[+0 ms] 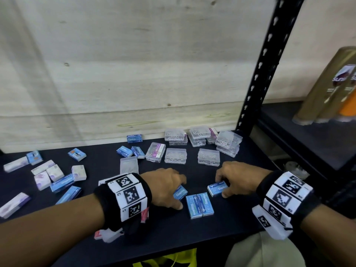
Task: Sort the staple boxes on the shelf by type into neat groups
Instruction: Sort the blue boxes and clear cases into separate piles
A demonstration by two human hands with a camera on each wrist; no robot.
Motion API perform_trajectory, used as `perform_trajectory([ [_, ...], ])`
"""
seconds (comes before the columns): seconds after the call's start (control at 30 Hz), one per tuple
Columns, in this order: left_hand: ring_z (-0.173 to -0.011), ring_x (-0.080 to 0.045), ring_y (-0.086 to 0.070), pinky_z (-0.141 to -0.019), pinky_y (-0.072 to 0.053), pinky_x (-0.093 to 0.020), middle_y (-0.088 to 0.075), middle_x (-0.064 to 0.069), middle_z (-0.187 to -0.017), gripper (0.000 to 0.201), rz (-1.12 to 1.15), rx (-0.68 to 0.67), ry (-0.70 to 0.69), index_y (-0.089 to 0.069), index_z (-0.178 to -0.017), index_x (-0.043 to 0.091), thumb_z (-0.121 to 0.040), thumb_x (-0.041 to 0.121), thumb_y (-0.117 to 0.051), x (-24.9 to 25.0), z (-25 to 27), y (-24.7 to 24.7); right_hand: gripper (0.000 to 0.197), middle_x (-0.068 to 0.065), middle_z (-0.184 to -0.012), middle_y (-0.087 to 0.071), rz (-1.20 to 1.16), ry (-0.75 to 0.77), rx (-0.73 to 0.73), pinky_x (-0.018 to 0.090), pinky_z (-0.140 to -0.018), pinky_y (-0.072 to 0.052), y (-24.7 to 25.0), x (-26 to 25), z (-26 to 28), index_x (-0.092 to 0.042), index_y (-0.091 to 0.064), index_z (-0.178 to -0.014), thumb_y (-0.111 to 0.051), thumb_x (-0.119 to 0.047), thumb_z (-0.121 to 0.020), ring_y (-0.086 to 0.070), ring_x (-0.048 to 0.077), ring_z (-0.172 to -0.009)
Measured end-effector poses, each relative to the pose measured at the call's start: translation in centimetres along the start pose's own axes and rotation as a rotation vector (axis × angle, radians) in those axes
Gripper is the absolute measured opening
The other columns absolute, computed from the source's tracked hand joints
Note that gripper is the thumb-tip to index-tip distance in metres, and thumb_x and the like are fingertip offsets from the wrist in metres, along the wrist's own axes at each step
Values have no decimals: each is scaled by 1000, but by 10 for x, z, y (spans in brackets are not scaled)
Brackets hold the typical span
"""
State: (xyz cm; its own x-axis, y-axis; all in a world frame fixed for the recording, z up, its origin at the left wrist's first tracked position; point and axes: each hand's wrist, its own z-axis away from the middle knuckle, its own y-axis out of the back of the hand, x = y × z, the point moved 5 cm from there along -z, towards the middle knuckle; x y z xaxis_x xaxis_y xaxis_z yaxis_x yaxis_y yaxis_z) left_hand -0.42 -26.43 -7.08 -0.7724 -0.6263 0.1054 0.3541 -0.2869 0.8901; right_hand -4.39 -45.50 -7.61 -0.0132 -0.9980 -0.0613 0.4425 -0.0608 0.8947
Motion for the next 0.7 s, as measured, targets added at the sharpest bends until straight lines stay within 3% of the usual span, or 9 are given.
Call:
perform_trajectory([
  [0.17,-107,-24,-58,-89,-53,-40,-55,-4,-123,53,-47,-31,16,-50,-131,15,-85,30,-71,2,2,0,35,-12,-108,-55,-48,65,27,28,-87,-48,0,-5,2,-35,-64,-112,-79,-33,-80,-53,8,-98],
  [0.5,-99,-18,-58,-86,-54,-34,-57,4,-116,45,-32,-91,66,-57,-120,23,-80,29,-75,-1,16,3,31,-13,-100,-61,-90,68,-33,27,-81,-51,-7,-8,11,-34,-66,-106,-80,-33,-78,-59,8,-94],
  [0.6,-95,-16,-57,-86,-54,-35,-56,7,-112,45,-42,-121,84,-56,-118,24,-78,31,-76,-3,23,4,37,-14,-105,-59,-70,82,-34,27,-84,-49,-7,-11,13,-35,-64,-112,-79,-35,-79,-57,8,-99],
  [0.7,-88,-13,-54,-79,-52,-30,-56,8,-110,47,-57,-182,64,-56,-119,25,-78,31,-77,3,29,0,61,-14,-115,-48,-23,138,-24,31,-95,-45,-6,-15,15,-37,-51,-130,-79,-46,-76,-45,9,-113],
])
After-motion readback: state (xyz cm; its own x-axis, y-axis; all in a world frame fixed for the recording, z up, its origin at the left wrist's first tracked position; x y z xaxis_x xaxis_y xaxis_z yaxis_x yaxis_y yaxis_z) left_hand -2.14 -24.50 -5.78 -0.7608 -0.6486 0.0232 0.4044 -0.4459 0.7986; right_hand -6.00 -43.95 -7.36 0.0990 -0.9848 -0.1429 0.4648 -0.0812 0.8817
